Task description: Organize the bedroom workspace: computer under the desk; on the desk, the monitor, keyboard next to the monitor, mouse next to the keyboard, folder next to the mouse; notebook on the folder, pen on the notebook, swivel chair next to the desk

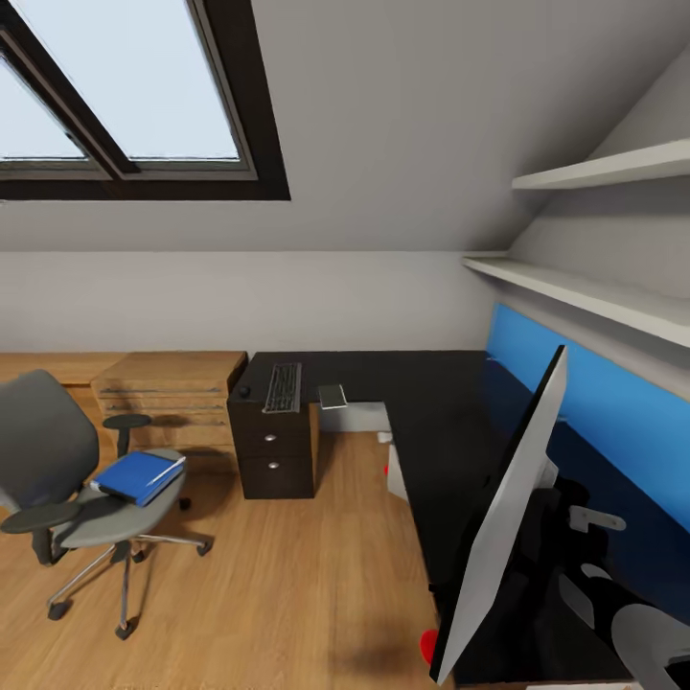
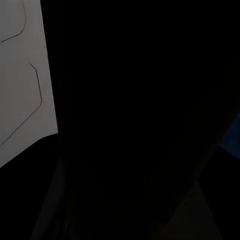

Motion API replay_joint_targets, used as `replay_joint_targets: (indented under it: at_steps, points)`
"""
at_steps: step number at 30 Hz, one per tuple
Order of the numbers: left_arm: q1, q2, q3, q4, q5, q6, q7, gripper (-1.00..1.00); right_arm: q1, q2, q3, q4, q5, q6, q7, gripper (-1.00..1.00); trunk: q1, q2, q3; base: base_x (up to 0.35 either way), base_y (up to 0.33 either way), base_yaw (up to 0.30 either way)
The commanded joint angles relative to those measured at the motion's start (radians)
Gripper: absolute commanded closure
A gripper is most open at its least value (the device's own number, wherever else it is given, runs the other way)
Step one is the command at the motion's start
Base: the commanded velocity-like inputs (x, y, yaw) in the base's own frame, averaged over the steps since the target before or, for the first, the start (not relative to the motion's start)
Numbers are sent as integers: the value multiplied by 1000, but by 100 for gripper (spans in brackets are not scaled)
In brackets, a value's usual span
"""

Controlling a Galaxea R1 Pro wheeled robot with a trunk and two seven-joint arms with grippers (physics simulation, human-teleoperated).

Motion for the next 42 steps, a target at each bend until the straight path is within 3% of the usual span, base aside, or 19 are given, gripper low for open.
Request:
replay_joint_targets:
  at_steps: [1, 24, 42]
  points:
    - [0, 0, -3, -2, 6, -2, 4, -100, 1, -1, 30, 3, -24, -6, -8, 100, 1, -1, -2, 0, -327, 267]
    - [0, 0, -4, -2, 6, -2, 4, -100, 1, -1, 32, 3, -24, -4, -8, 100, 1, -1, -2, -97, -302, 26]
    - [0, 0, -2, 0, 4, 0, 4, -100, 1, -1, 31, 5, -24, -4, -8, 100, 1, -1, -2, -9, -193, 0]
